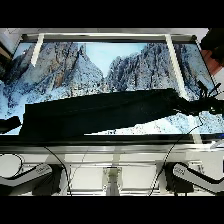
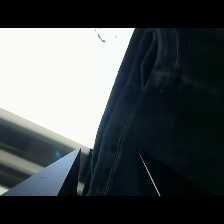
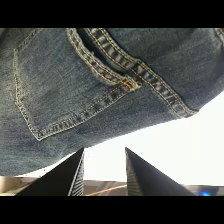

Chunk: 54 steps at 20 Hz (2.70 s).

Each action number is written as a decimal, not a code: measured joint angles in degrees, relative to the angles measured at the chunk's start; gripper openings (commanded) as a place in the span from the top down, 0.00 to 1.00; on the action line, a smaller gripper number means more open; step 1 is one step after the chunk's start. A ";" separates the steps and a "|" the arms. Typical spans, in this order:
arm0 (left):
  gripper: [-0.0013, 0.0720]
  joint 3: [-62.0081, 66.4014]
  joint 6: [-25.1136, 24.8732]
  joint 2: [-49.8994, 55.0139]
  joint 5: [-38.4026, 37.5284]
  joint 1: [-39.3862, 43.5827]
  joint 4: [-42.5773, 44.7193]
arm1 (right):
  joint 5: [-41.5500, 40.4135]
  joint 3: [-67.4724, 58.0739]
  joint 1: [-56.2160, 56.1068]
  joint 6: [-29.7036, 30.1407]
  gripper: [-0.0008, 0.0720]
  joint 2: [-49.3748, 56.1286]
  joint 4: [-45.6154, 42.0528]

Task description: Fold the clothes and pants, and hang the long-sleeved shirts on hangers.

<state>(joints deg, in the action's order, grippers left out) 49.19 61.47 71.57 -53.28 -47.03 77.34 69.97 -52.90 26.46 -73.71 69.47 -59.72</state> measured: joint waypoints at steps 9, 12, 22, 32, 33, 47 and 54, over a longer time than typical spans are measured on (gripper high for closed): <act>0.45 0.00 1.81 4.09 8.37 7.89 -4.50 | -0.52 0.02 0.00 -3.50 0.62 -0.02 1.27; 0.57 0.00 3.30 6.14 9.55 9.05 -5.03 | -0.44 0.02 0.00 -3.89 0.62 -0.07 1.51; 0.95 0.87 10.38 7.32 13.35 9.09 -9.18 | -0.42 0.02 0.00 -4.26 0.62 -0.07 2.34; 0.62 2.34 16.15 12.39 27.76 6.32 -41.77 | -3.08 0.00 0.00 -3.80 0.62 -0.07 2.32; 0.59 2.38 16.39 13.44 28.79 6.38 -44.15 | -3.93 0.02 -0.02 -3.78 0.62 -0.07 2.32; 0.44 15.67 0.17 17.38 25.16 6.67 -53.33 | -20.65 -2.47 -37.48 -4.39 0.96 12.74 3.87; 0.44 17.75 -10.12 17.31 9.86 6.80 -49.29 | -25.42 -20.20 -48.15 -6.99 0.96 31.06 8.11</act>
<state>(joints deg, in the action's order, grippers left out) 66.94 51.35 88.88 -43.42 -40.23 28.05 44.56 -73.10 -21.69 -80.71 100.53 -51.62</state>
